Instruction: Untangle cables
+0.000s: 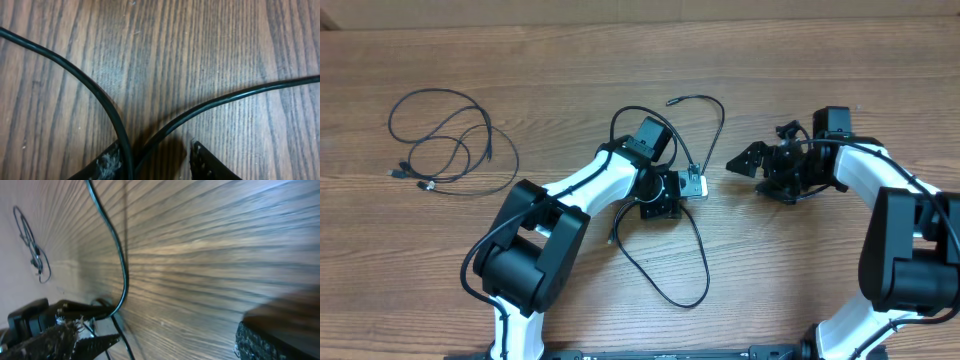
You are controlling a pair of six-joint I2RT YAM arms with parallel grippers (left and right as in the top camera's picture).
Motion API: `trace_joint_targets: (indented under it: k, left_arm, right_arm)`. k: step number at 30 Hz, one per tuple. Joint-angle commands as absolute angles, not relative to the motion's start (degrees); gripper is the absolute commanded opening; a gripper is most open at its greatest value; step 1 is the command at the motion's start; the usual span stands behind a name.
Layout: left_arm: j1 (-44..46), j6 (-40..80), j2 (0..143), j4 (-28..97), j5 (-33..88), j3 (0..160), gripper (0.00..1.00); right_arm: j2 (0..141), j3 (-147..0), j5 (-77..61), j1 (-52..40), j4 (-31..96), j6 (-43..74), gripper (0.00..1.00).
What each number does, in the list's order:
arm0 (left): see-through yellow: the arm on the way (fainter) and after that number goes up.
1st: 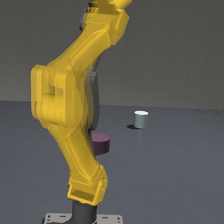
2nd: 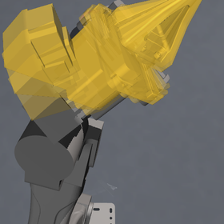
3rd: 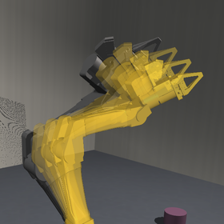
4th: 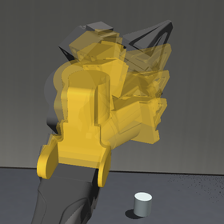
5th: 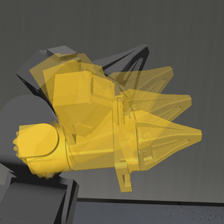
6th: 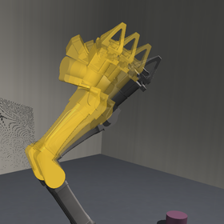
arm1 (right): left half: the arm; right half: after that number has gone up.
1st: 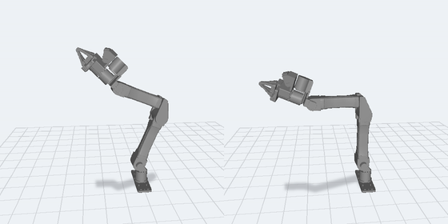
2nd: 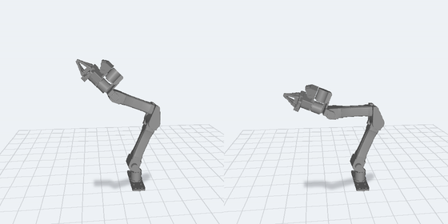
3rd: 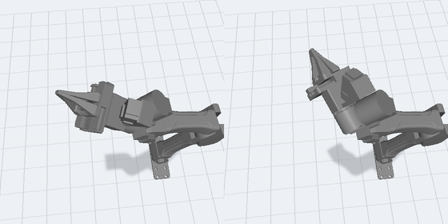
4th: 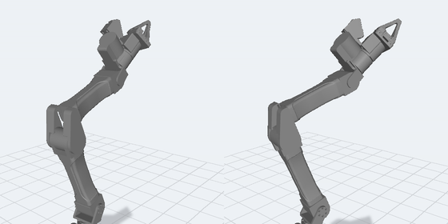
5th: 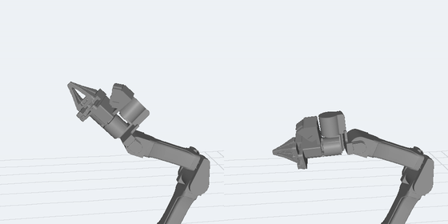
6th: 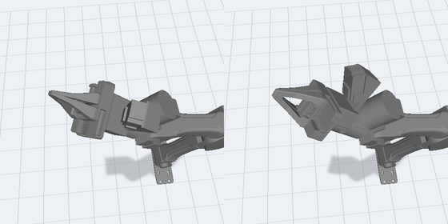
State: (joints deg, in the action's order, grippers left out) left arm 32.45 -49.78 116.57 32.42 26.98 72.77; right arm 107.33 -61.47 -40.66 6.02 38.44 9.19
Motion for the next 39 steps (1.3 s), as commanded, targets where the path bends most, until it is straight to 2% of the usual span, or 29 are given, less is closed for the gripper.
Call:
trace_joint_targets:
  k: [1, 7, 11, 14, 19, 22, 29, 37, 39]
  left_arm:
    - [33.8, -50.8, 117.5, 33.0, 26.6, 72.1, 0.42]
    - [35.8, -50.8, 117.8, 33.0, 26.6, 72.1, 0.41]
    - [36.8, -50.6, 117.8, 33.0, 26.6, 72.1, 0.3]
    - [37.3, -50.5, 117.8, 33.1, 26.6, 72.1, 0.17]
    - [37.4, -48.2, 117.8, 33.0, 25.8, 72.1, 0.11]
    - [37.3, -40.5, 117.8, 30.7, 21.6, 72.1, 0.07]
    - [32.8, -10.3, 117.8, 23.8, 6.8, 72.1, 0.04]
    - [23.4, 8.8, 117.7, 25.5, 6.2, 72.1, 0.05]
    - [21.8, 9.0, 117.6, 26.1, 8.4, 72.1, 0.09]
  right_arm:
    - [107.5, -60.8, -39.5, 9.8, 37.1, 12.5, 1.0]
    - [107.5, -60.8, -32.9, 14.1, 33.8, 12.9, 1.0]
    - [107.5, -60.8, -29.4, 14.3, 33.9, 12.9, 1.0]
    - [107.5, -60.8, -29.4, 14.3, 32.7, 12.9, 1.0]
    - [107.5, -60.8, -29.4, 14.3, 30.4, 12.9, 1.0]
    - [107.5, -60.8, -29.4, 14.3, 29.8, 12.9, 1.0]
    - [107.5, -60.8, -29.4, 14.3, 28.7, 12.9, 1.0]
    - [107.5, -60.8, -29.4, 14.3, 28.7, 12.9, 1.0]
    - [107.5, -60.8, -29.4, 14.3, 28.8, 12.9, 1.0]
